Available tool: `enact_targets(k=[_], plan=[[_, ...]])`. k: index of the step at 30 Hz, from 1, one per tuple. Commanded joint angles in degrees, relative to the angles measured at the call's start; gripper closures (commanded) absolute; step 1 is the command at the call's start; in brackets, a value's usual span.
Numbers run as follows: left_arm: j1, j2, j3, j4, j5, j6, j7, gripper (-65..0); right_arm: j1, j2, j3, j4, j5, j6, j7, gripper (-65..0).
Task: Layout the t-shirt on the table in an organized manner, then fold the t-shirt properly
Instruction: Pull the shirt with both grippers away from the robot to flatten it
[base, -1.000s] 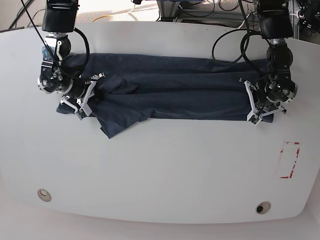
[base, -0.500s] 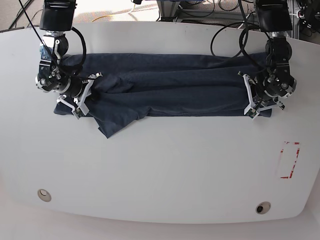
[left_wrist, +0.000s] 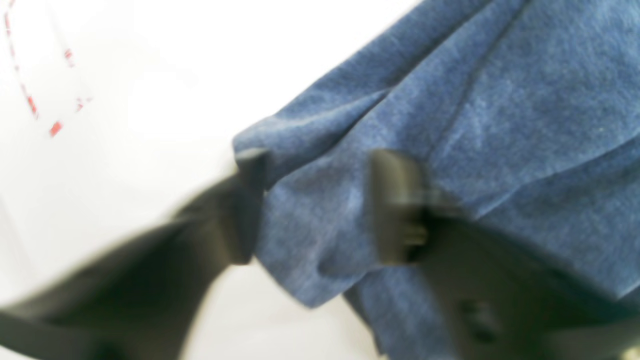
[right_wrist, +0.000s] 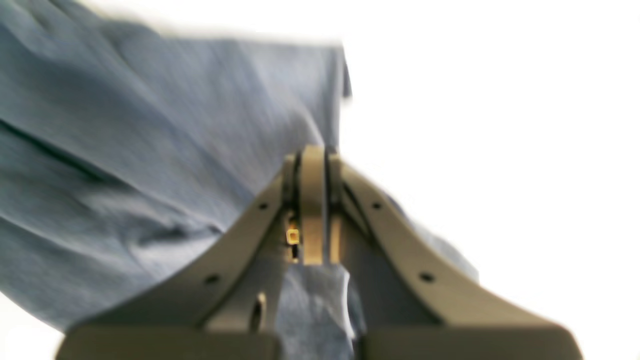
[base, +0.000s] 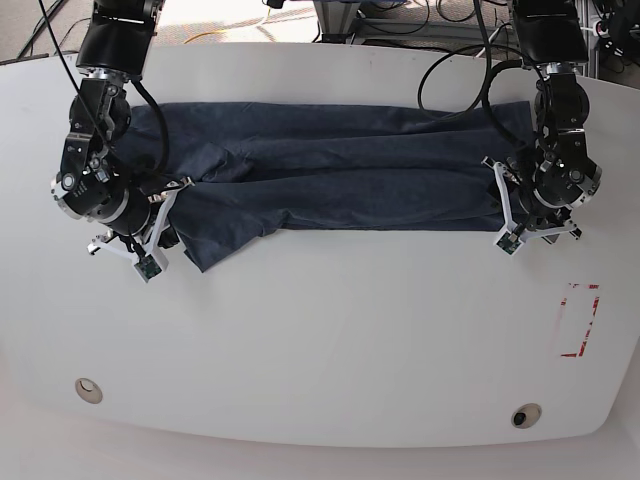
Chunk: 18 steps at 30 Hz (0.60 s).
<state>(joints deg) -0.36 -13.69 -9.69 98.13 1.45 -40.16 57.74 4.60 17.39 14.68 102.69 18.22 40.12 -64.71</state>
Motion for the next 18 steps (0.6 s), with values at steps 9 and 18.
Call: enact_targets(k=[9,18], plan=[[-0.9,-1.8,-0.5,4.3,-0.4,0.2,-0.5,-49.4,7.1,-2.8,0.5,-7.1,-0.6,-0.1,0.4,-37.4],[-1.7,-2.5,-3.1,4.4,-0.7,0.2,-0.5,-49.6,11.1,-4.7,0.0,-19.7,-0.6,-0.1,7.7,-40.3]])
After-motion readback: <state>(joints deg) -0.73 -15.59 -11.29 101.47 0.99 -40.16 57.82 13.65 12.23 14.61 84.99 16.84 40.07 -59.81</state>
